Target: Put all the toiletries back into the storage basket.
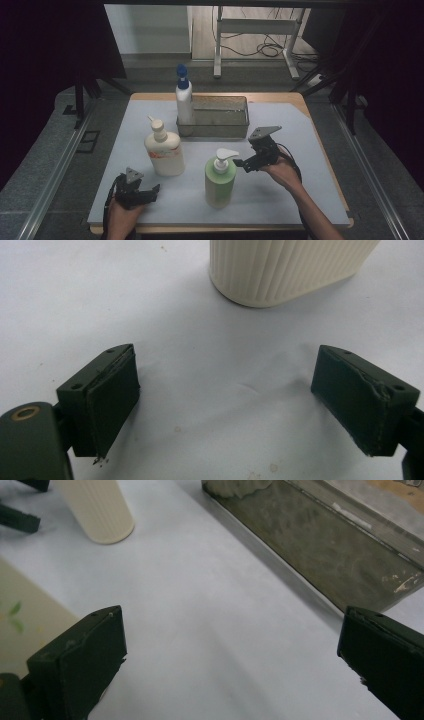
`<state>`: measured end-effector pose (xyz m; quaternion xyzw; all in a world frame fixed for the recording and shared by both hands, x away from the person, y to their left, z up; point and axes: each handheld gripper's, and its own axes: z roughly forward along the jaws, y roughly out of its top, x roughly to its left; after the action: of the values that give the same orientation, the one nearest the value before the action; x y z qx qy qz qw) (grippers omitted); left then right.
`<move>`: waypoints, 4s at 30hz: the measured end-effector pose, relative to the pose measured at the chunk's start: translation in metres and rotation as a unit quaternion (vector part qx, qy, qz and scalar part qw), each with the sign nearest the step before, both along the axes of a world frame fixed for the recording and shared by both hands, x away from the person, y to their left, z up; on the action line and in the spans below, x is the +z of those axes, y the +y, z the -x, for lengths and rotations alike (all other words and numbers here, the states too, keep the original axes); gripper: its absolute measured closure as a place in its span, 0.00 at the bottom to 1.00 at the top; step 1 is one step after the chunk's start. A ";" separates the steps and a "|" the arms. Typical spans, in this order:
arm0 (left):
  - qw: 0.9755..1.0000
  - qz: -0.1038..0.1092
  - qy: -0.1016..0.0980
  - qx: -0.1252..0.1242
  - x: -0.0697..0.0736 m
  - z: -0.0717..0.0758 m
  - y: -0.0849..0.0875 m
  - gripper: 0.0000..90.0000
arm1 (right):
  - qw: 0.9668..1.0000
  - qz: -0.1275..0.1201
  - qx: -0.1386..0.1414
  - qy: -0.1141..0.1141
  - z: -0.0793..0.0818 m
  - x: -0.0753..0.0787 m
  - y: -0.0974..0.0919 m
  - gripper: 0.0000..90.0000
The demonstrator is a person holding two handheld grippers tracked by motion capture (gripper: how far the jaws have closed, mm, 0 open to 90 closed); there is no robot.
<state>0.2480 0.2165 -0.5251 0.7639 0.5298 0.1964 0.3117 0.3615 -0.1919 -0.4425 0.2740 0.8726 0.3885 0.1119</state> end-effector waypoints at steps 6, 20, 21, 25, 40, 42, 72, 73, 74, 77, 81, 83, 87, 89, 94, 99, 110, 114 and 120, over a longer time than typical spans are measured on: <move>1.000 0.000 0.000 0.000 0.000 0.000 0.000 0.13 | 1.000 -0.002 0.010 -0.005 0.014 -0.004 -0.009 0.00; 1.000 0.000 0.000 0.000 0.000 0.000 0.000 0.13 | 0.999 -0.022 0.037 0.002 0.054 -0.014 -0.021 0.00; 1.000 0.000 0.000 0.000 0.000 0.000 0.000 0.13 | 0.999 -0.022 0.040 0.003 0.057 -0.015 -0.020 0.00; 1.000 0.000 0.000 0.000 0.000 0.000 0.000 0.13 | 0.999 -0.024 0.048 0.003 0.064 -0.016 -0.018 0.00; 1.000 0.001 0.000 0.001 0.000 0.000 0.000 0.13 | 0.995 -0.024 0.092 0.014 0.088 -0.011 0.001 0.00; 1.000 0.001 0.000 0.001 0.000 0.000 0.000 0.13 | 0.995 -0.024 0.101 0.014 0.092 -0.008 0.006 0.00; 1.000 0.000 0.001 0.000 0.000 0.000 0.000 0.13 | 0.991 -0.040 0.126 -0.013 0.091 0.018 0.052 0.01; 1.000 0.000 0.001 0.000 0.000 0.000 0.000 0.13 | 0.991 -0.042 0.126 -0.015 0.090 0.018 0.054 0.02; 1.000 0.000 0.001 0.000 0.000 0.000 0.000 0.13 | 0.991 -0.043 0.127 -0.015 0.090 0.018 0.055 0.03; 1.000 0.000 0.001 0.000 0.000 0.000 0.000 0.13 | 0.991 -0.047 0.128 -0.017 0.089 0.018 0.059 0.04; 1.000 0.000 0.001 0.000 0.000 0.000 0.000 0.13 | 0.991 -0.056 0.123 -0.015 0.088 0.018 0.062 0.07; 1.000 -0.001 0.001 -0.001 0.000 0.000 0.000 0.13 | 0.991 -0.056 0.119 -0.017 0.088 0.018 0.063 0.11; 1.000 0.000 0.001 0.000 0.000 0.000 0.000 0.13 | 0.992 -0.054 0.112 -0.024 0.089 0.018 0.061 0.13; 1.000 0.000 0.001 0.000 0.000 0.000 0.000 0.13 | 0.993 -0.053 0.106 -0.025 0.090 0.018 0.060 0.13; 1.000 0.000 0.001 0.000 0.000 0.000 0.000 0.13 | 0.993 -0.050 0.100 -0.026 0.091 0.019 0.060 0.13; 1.000 0.000 0.001 0.000 0.000 0.000 0.000 0.13 | 0.994 -0.038 0.096 -0.036 0.089 0.022 0.059 0.13; 1.000 -0.001 0.001 -0.001 0.000 0.000 0.000 0.13 | 0.996 -0.038 0.073 -0.047 0.076 0.037 0.054 0.13; 1.000 -0.001 0.001 -0.001 0.000 0.000 0.000 0.13 | 0.996 -0.041 0.061 -0.047 0.067 0.041 0.054 0.13; 1.000 -0.001 0.001 -0.001 0.000 0.000 0.000 0.13 | 0.997 -0.047 0.038 -0.050 0.050 0.048 0.052 0.13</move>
<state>0.2482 0.2167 -0.5249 0.7649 0.5290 0.1961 0.3109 0.3113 -0.1395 -0.3947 0.2260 0.8565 0.4463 0.1271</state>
